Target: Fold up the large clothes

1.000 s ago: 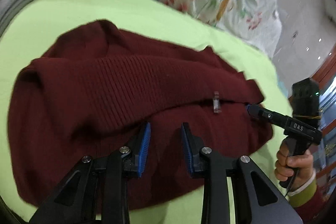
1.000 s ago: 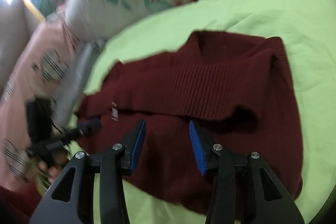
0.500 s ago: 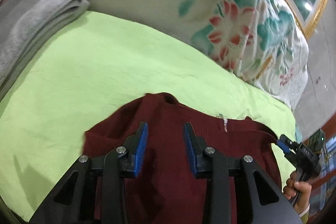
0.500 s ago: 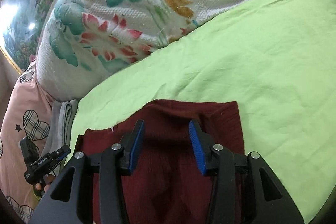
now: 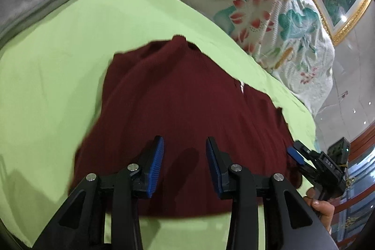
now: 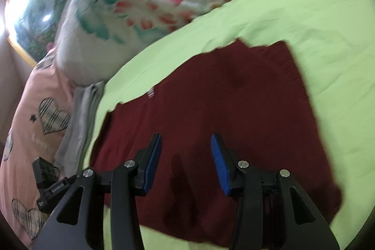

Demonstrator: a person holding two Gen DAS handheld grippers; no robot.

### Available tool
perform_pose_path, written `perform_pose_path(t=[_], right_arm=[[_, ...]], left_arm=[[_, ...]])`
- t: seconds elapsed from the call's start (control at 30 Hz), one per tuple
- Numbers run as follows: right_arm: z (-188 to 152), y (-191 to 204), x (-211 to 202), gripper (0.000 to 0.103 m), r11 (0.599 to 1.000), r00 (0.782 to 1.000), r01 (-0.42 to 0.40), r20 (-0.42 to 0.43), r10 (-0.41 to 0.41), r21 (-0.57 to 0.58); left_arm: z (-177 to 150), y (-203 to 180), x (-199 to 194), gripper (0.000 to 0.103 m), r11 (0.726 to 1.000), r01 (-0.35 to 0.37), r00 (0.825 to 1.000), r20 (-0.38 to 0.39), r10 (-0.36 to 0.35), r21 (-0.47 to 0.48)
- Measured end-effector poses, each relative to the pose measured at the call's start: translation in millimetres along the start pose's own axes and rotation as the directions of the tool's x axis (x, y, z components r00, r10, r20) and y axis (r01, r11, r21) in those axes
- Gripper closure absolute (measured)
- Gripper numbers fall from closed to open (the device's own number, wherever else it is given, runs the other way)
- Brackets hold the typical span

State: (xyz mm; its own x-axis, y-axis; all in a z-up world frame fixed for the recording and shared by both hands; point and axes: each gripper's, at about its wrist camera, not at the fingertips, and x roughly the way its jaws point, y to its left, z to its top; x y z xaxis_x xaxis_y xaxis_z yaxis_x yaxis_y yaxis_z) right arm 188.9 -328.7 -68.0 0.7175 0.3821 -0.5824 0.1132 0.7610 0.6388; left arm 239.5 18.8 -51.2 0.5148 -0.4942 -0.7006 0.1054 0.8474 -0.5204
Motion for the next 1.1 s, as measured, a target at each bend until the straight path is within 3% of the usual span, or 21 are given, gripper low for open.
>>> perform_pose_path(t=[0.27,0.47,0.67,0.73,0.77,0.83,1.03,1.1], right_arm=[[-24,42,17,0.058,0.996,0.997,-0.066,-0.046,0.064,-0.056],[-35,70,42,0.063,0.990,0.995,-0.071,-0.085,0.061,-0.120],[-18,66,70,0.067,0.996,0.998,-0.014,-0.066,0.009,-0.089],[-20,62,92,0.068,0.996,0.992,0.029,-0.119,-0.040,-0.088],[-22,60,102,0.068,0.995,0.988,0.040,-0.143,-0.053,-0.093],[-27,63,104,0.070,0.988,0.991,0.053,-0.114,-0.070,-0.145],[-27,56,104,0.070,0.991,0.990,0.028,-0.131,-0.045,-0.130],[-27,55,105,0.070,0.990,0.991,0.027,-0.127,-0.044,-0.138]], left_arm=[[-58,4,-30,0.052,0.999,0.030,0.999,-0.017,-0.030,-0.029],[-85,18,-24,0.051,0.996,0.032,0.997,-0.062,-0.037,-0.087],[-78,22,-16,0.045,0.990,0.044,0.998,-0.035,-0.049,-0.136],[-73,24,-11,0.045,0.987,0.045,0.998,-0.026,-0.050,-0.152],[-70,25,-9,0.045,0.987,0.043,0.999,-0.024,-0.047,-0.157],[-63,26,-3,0.044,0.984,0.046,0.999,-0.010,-0.048,-0.172],[-34,38,12,0.044,0.964,0.059,0.998,0.042,-0.050,-0.258],[-26,37,16,0.048,0.964,0.043,0.998,0.058,-0.029,-0.264]])
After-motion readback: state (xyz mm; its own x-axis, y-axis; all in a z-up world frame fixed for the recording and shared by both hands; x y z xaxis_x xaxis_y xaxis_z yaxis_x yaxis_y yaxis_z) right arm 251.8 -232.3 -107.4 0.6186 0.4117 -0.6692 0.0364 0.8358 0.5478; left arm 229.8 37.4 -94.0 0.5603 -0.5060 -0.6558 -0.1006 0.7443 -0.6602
